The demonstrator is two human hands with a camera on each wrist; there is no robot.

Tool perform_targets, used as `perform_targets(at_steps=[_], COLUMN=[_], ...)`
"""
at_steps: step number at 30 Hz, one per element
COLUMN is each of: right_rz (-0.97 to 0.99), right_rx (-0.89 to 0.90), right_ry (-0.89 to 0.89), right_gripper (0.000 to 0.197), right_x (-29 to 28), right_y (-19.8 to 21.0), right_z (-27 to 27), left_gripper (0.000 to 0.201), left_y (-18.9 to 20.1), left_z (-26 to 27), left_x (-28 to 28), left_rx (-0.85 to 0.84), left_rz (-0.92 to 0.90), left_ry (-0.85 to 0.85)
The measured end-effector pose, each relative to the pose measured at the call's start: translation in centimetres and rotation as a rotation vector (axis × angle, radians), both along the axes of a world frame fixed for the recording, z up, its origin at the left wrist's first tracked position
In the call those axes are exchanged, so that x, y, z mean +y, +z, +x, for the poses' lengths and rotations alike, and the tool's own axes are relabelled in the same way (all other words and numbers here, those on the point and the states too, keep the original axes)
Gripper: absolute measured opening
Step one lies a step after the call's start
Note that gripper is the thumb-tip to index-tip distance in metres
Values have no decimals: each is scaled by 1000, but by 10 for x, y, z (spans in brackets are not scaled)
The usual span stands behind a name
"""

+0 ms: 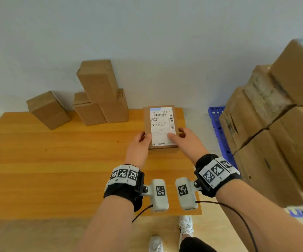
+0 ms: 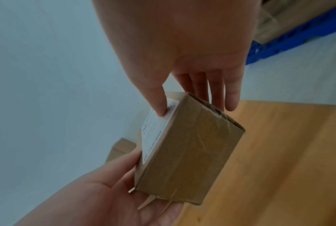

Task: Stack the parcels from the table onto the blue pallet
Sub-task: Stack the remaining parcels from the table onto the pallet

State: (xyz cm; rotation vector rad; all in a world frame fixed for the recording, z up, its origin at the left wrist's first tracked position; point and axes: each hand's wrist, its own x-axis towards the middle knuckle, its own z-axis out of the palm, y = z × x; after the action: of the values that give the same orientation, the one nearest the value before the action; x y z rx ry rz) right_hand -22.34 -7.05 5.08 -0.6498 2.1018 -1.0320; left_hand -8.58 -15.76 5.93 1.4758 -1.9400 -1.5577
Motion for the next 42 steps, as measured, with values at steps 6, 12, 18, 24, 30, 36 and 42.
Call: perform_targets(at_steps=[6,12,18,24,30,36,42], right_rz=[-147,-299,-345,-331,-408,-413,-386], right_rx=[112,234,367,445,443,461,445], right_ry=[-65,-142,-163,-177,-234,-275,-274], right_gripper=[53,52,53,47,39,40,38], right_x=[14,37,75,122,173,229,270], right_y=[71,150,225,271,297,309,304], right_z=[0,-7,-30,-71,-130,-198,-262], left_gripper=[45,44,22,17,30,26,38], left_y=[61,123,184,232,264,277,275], left_z=[-7,-22,-50,-88,-151,-222,-289], left_x=[3,12,35,63,109,167,207], left_rx=[194,383,533,560,596,570,485], left_rz=[-130,-258,-321,-352,-383,-403,-528], left_ry=[-92,-146,-249,-351,-402,-433,-390])
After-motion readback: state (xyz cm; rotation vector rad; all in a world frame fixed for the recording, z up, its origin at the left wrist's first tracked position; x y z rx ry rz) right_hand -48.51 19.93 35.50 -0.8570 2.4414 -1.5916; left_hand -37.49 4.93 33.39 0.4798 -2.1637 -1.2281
